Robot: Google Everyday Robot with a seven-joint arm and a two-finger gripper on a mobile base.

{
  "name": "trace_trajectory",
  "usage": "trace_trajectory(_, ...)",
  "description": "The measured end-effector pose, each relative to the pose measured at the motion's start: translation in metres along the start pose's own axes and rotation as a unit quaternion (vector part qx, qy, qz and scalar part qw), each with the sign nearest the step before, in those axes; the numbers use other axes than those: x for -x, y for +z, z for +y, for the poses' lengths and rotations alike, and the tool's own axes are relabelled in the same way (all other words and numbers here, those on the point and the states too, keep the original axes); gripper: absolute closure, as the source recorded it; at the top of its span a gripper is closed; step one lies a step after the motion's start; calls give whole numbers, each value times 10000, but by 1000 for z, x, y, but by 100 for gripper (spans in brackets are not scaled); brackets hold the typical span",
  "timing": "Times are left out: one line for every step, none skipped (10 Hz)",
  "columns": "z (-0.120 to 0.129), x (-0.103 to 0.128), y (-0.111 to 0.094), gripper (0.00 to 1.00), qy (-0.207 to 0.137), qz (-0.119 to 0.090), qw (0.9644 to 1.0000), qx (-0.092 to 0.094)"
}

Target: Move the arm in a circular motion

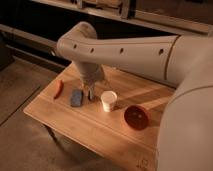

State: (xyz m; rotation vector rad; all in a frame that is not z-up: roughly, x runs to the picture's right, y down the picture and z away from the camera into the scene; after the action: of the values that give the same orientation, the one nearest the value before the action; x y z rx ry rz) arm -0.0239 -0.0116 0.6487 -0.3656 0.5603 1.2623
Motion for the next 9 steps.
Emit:
trace_trajectory(2, 18, -1, 35, 26, 9, 10000, -55)
trace_trajectory(7, 33, -1, 35, 5, 20, 9999, -116)
trace_trajectory(23, 53, -1, 35, -93, 33, 9997, -208)
trace_trajectory(39, 65, -1, 35, -206, 48, 9994, -267)
trace_trajectory(56, 74, -1, 35, -325, 69, 9989, -321)
trace_trajectory(81, 84, 0, 35, -518, 95, 9979, -390)
trace_trajectory(97, 87, 1, 35, -676, 112, 9967, -433)
trace_trajectory(118, 87, 2, 35, -911, 132, 9945, -495)
trace_trajectory(135, 83, 2, 35, -1150, 150, 9918, -544)
